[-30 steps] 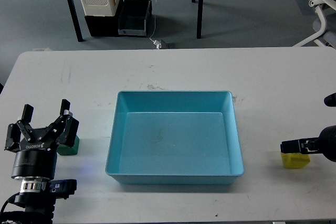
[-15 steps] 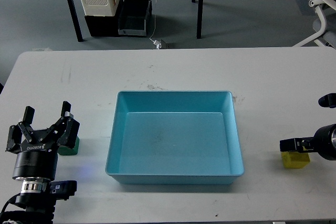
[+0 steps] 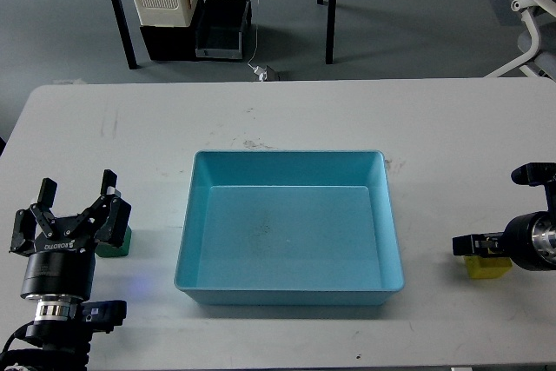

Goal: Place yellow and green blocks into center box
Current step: 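Lower the right gripper onto the yellow cube and close on it, then carry the yellow cube over the blue tray and release it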

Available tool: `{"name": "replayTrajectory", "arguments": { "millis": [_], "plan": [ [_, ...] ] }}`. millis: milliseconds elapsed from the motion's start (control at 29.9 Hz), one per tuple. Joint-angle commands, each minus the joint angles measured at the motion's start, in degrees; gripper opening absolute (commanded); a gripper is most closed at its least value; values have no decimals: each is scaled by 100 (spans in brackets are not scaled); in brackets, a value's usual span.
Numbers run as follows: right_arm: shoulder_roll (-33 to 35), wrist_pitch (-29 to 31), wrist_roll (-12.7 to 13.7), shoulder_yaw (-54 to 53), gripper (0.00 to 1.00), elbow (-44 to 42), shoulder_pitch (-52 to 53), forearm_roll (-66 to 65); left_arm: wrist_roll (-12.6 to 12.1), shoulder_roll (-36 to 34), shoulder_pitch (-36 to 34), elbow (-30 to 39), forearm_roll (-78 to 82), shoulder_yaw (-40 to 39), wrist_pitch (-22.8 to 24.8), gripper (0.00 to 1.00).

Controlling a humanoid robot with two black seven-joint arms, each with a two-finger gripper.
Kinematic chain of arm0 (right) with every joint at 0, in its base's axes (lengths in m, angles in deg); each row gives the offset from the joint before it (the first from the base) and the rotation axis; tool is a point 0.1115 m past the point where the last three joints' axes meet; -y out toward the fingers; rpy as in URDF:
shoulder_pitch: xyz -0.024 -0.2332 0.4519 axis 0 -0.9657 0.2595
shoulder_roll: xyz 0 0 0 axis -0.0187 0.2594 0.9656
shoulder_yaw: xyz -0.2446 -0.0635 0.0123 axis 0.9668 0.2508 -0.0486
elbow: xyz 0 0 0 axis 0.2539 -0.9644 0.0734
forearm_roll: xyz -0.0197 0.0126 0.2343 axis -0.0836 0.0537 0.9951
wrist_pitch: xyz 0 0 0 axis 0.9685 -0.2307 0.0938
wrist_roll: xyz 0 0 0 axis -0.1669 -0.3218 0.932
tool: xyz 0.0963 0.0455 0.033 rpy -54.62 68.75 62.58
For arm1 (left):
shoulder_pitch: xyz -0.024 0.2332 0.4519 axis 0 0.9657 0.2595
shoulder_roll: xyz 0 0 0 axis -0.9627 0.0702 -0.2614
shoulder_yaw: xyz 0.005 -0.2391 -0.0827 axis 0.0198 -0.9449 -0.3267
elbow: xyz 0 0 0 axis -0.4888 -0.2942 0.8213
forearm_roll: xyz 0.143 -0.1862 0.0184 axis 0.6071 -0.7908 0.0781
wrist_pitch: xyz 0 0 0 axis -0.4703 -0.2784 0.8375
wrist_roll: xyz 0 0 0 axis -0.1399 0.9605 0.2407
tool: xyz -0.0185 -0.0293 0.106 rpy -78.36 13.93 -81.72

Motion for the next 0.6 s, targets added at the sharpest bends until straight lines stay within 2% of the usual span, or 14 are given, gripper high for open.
{"name": "replayTrajectory", "arguments": {
  "millis": [0, 67, 301, 568],
  "plan": [
    [-18, -64, 3, 165, 17, 6, 6, -161, 0, 0, 0, -20, 3, -6, 0, 100],
    [-9, -65, 3, 166, 1, 15, 6, -161, 0, 0, 0, -20, 3, -6, 0, 100],
    [167, -144, 3, 86, 0, 357, 312, -65, 0, 0, 0, -20, -6, 3, 0, 100],
    [343, -126, -24, 156, 0, 771, 1788, 1059, 0, 0, 0, -20, 3, 3, 0, 100]
  ]
}}
